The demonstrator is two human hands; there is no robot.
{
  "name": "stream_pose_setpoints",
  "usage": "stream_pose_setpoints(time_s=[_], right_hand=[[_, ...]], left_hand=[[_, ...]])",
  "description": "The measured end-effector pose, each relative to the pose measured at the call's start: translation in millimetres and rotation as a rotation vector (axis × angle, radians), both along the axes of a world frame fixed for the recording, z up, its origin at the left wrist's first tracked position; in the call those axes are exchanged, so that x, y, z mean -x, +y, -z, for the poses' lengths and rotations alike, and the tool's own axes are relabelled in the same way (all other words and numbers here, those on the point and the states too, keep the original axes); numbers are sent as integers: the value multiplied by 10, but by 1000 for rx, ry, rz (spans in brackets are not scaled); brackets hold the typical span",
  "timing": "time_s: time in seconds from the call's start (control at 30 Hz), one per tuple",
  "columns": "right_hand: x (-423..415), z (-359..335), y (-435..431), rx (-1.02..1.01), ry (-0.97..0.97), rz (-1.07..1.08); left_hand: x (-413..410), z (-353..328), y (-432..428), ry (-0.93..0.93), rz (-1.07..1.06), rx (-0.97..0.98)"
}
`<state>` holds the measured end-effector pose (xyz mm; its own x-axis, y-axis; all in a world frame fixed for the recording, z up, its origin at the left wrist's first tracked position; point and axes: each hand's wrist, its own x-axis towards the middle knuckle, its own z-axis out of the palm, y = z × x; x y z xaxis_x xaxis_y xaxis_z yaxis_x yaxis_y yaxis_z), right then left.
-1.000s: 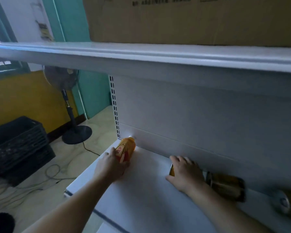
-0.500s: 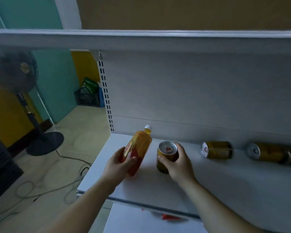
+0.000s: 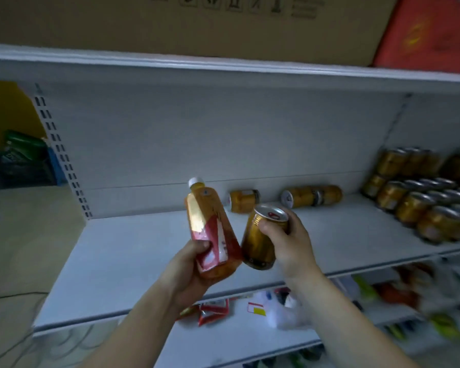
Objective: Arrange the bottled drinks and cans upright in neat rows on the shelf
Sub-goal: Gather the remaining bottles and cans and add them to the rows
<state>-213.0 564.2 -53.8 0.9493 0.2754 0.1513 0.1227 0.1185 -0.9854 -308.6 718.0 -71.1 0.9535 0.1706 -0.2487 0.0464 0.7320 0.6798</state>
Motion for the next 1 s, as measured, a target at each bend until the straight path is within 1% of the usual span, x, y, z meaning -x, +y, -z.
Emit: stream_pose_setpoints(time_s=[0.1,0.17,0.27,0.37,0.47,0.63,0.7,0.83,1.0], right_hand=[[-79,-157,-545,-105,67,82],[-146,-260,-983,-162,98,124],[-247,-411,-1771,-178,95,185],[-366,-533,-2671,-150,38,258],[-517,-632,-3551,-110,-11,343],[-664,-694,-4753,-45,-6,452],[-743,-731,-5106,-30,-14,493],[-994,-713,-5588,-7,-19,550],[-1490,-624,-5911,13,-1,555]], left_hand=[[-221,-152,-421,-72,74,-28],[-395,-308,-823,-52,81,-100],[-711,-443,-1553,-17,99,-162],[-1035,-514,-2436,-6,142,-204],[-1347,-569,-3295,-52,213,-227],[-1753,-614,-4484,-137,252,-357],[-1938,-603,-4839,-171,246,-406],[-2271,-660,-5329,-208,254,-447],[-2854,-658,-5653,-176,230,-487]])
